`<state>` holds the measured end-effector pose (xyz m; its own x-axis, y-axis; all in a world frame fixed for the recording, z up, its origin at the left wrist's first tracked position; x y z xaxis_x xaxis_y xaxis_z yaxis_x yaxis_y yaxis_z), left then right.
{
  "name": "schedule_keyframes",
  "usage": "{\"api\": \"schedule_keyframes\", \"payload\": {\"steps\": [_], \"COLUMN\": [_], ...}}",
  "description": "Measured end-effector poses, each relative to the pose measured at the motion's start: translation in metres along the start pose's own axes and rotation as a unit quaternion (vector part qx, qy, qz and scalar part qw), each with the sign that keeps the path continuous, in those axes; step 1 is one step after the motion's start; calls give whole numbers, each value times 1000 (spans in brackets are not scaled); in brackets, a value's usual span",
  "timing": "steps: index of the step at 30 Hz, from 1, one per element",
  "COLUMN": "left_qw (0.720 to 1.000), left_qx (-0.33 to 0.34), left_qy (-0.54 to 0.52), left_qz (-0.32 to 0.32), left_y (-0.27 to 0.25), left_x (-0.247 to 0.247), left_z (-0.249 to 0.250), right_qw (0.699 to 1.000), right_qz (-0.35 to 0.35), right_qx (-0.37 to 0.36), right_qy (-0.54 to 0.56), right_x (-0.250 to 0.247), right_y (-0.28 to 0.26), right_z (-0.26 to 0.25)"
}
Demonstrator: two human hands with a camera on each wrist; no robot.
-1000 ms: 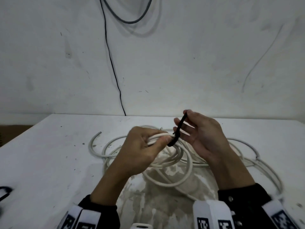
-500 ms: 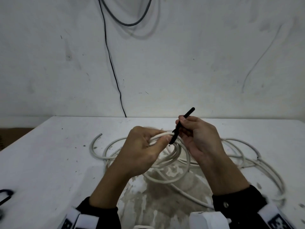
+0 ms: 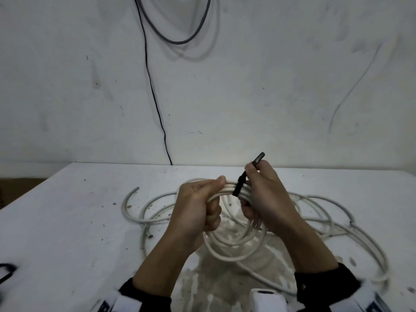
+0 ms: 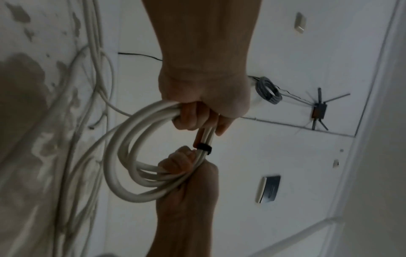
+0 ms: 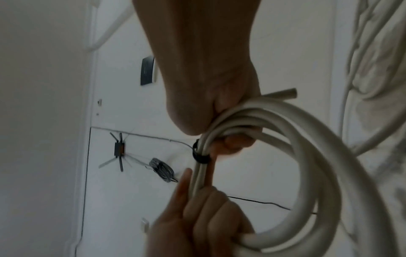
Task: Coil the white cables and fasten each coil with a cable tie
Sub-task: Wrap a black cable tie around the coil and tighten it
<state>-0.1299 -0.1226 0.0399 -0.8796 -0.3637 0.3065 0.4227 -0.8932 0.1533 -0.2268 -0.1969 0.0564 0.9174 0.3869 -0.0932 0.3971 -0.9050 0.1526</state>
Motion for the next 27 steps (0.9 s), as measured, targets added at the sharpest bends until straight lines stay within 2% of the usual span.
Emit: {"api": "schedule_keyframes", "payload": {"steps": [2, 4, 6, 7, 10, 11, 13, 17, 21, 24, 27], "left_qw": [994, 971, 951, 955, 987, 988, 982, 980, 968, 941, 921], "left_qx": [-58, -128, -145, -131, -14, 35, 99, 122, 172, 217, 225], "left_qy": [-72, -145, -180, -162, 14, 70, 115, 131, 173, 217, 229], "left_qz": [-62, -141, -205, -211, -158, -136, -116, -86, 53, 144, 219], "left_y": [0, 0, -2, -2, 0, 0, -2, -5, -2, -1, -6], "left_x": [0, -2, -6, -9, -17, -17, -13, -1, 0, -1, -3], "left_z": [4, 6, 11, 11, 9, 9, 7, 2, 2, 2, 7], "right_qw": [999, 997, 996, 995, 993, 992, 988, 980, 986, 994, 992], "right_qz": [22, 45, 48, 44, 33, 31, 30, 17, -4, -16, -27], "right_qx": [22, 43, 52, 55, 74, 78, 86, 98, 79, 51, 36], "right_qy": [25, 37, 54, 65, 90, 98, 123, 174, 144, 95, 119], "right_x": [-2, -5, -8, -10, -11, -11, -13, -12, -2, 5, 5], "right_y": [1, 1, 2, 2, 5, 5, 7, 7, 3, 0, -2], "right_z": [-3, -5, -5, -5, -3, -2, 0, -1, 0, 0, -3]}}
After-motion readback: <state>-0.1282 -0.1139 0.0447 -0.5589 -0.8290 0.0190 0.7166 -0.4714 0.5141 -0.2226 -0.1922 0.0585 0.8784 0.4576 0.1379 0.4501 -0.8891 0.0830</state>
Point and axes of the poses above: each hand's wrist, its own y-axis towards the middle knuckle, its own x-axis out of the palm, z = x × y, the point moved 2 cm from there along y, towards the middle knuckle, and after that the axes turned 1 degree about z, right-handed, at the moved point
